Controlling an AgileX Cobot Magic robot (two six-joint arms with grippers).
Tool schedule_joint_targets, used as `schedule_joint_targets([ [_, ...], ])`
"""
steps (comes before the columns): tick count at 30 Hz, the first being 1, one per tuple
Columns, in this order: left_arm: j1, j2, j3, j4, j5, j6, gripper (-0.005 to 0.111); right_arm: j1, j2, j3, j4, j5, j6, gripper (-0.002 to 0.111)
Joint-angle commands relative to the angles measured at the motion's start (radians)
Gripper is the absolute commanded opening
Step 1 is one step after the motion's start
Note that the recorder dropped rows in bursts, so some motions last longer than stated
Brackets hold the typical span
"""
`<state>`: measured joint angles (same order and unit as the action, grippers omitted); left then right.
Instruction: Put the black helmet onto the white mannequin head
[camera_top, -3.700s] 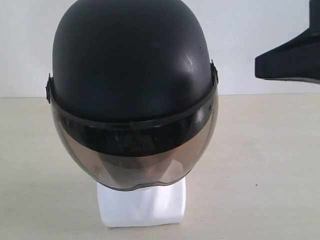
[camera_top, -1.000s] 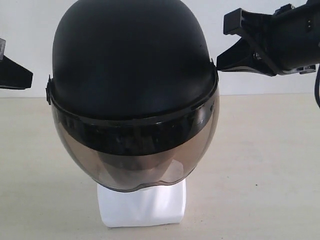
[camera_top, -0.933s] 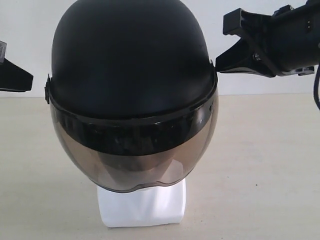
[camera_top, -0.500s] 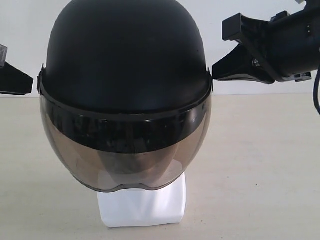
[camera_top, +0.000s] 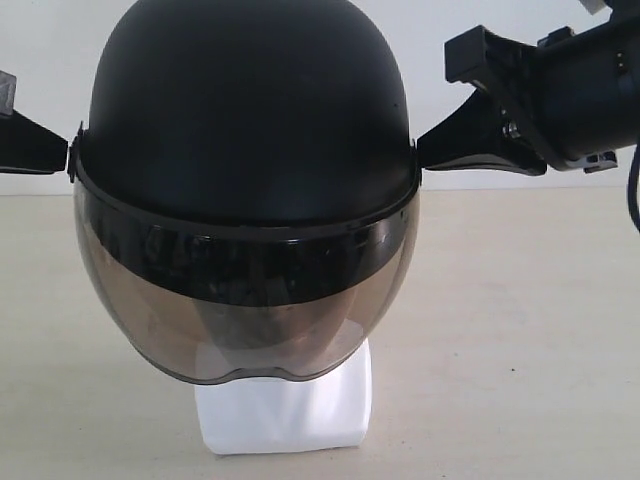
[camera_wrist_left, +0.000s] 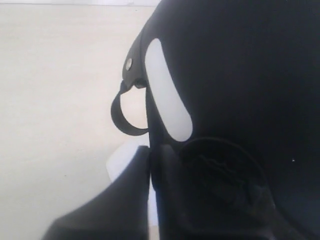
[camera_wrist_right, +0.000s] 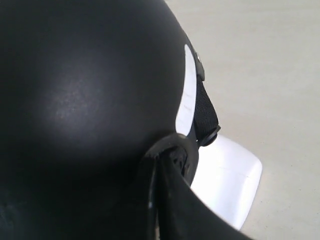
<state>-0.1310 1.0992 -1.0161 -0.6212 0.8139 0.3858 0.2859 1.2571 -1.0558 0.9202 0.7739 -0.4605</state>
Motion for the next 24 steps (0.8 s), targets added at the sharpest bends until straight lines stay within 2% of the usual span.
schedule_joint_targets([
  [1, -0.008, -0.004, 0.003, -0.069, 0.019, 0.017, 0.004, 0.003, -0.004, -0.004, 0.023, 0.042, -0.013, 0.000],
  [12, -0.008, -0.004, 0.003, -0.078, 0.030, 0.019, 0.004, 0.003, -0.004, -0.004, 0.027, 0.040, -0.016, 0.000],
  [24, -0.008, -0.008, 0.006, -0.158, 0.112, 0.037, 0.004, 0.003, -0.004, -0.004, 0.028, 0.026, -0.021, 0.000],
])
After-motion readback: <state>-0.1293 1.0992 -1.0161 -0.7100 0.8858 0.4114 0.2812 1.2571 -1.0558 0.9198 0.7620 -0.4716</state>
